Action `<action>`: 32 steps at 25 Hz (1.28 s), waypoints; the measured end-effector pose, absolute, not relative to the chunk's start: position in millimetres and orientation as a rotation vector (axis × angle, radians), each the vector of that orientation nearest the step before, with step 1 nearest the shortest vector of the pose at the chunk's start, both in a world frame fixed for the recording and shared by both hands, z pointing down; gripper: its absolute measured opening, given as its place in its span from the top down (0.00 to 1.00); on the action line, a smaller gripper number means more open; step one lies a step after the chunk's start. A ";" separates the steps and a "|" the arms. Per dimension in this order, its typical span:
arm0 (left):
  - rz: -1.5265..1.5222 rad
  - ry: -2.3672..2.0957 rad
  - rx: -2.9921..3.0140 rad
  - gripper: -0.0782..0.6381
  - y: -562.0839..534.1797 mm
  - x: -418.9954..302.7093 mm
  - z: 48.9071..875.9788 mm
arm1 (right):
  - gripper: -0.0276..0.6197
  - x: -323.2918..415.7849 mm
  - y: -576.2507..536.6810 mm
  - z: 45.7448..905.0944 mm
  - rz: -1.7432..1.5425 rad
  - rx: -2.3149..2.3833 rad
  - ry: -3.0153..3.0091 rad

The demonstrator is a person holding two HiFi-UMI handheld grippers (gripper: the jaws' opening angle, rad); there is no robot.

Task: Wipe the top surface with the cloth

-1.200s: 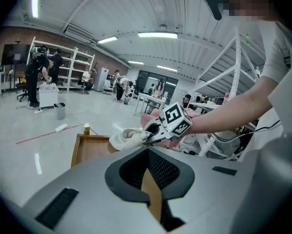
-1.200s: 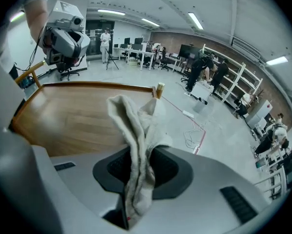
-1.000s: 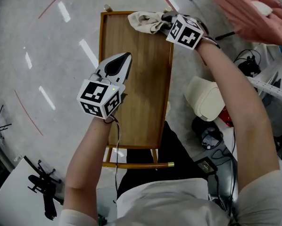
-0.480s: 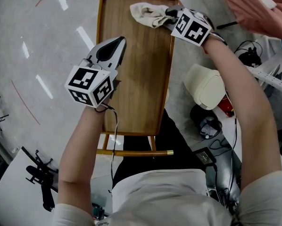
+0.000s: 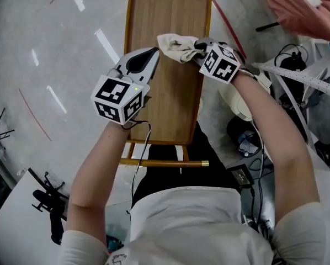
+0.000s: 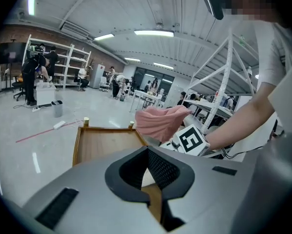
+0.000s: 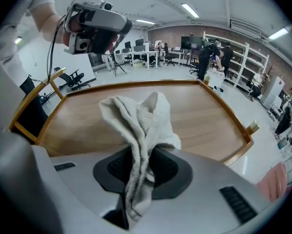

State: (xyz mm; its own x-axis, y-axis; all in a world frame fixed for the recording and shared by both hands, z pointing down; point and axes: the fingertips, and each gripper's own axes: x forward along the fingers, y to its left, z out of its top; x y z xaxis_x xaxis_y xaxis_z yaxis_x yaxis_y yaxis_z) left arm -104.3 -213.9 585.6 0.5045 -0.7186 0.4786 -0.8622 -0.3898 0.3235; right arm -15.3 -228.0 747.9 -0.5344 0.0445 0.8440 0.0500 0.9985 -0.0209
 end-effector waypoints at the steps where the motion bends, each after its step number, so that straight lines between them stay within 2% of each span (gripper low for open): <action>1: 0.359 -1.285 2.214 0.88 -206.8 -102.5 585.8 | 0.83 -13.9 -213.9 749.4 0.005 -0.072 -2.137; 22: 0.366 -1.255 2.220 0.88 -101.6 -103.2 530.6 | 0.83 32.0 91.5 756.4 0.248 -0.310 -2.049; 32: 0.375 -1.279 2.204 0.88 -78.5 -113.4 521.4 | 0.83 43.1 135.2 760.0 0.313 -0.387 -2.002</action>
